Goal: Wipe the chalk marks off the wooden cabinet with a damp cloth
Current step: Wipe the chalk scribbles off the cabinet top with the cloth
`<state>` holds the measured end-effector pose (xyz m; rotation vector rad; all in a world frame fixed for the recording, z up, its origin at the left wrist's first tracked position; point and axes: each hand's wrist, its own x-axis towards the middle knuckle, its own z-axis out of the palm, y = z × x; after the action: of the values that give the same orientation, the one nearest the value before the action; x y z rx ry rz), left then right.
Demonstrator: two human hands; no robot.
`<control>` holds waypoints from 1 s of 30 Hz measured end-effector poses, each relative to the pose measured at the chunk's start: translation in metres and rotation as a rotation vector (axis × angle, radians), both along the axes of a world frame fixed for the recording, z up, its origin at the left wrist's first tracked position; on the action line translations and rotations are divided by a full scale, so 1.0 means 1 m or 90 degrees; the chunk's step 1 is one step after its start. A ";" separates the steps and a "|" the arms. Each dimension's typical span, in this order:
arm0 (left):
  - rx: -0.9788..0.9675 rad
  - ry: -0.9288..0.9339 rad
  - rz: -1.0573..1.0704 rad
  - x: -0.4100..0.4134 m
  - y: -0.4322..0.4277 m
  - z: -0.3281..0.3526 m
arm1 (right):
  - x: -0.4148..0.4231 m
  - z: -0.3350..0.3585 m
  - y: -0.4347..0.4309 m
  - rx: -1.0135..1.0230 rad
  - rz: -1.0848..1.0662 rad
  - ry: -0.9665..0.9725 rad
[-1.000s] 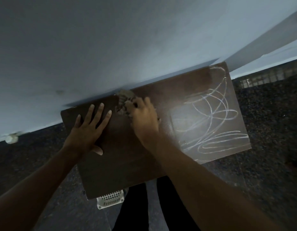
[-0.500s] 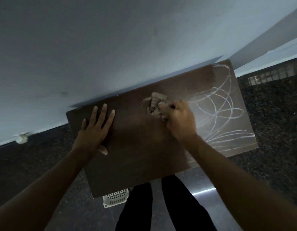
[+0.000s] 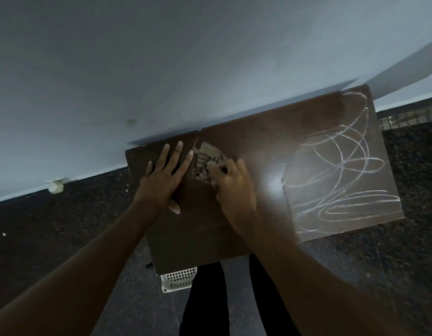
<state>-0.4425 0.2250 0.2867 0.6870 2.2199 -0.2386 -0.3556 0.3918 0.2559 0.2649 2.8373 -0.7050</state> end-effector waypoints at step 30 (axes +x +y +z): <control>0.052 -0.016 -0.018 -0.002 -0.013 -0.015 | 0.037 -0.010 -0.038 -0.053 -0.159 0.048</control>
<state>-0.4446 0.2122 0.2716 0.7614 2.2066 -0.1532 -0.3190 0.3537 0.2460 0.5982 2.8653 -0.8964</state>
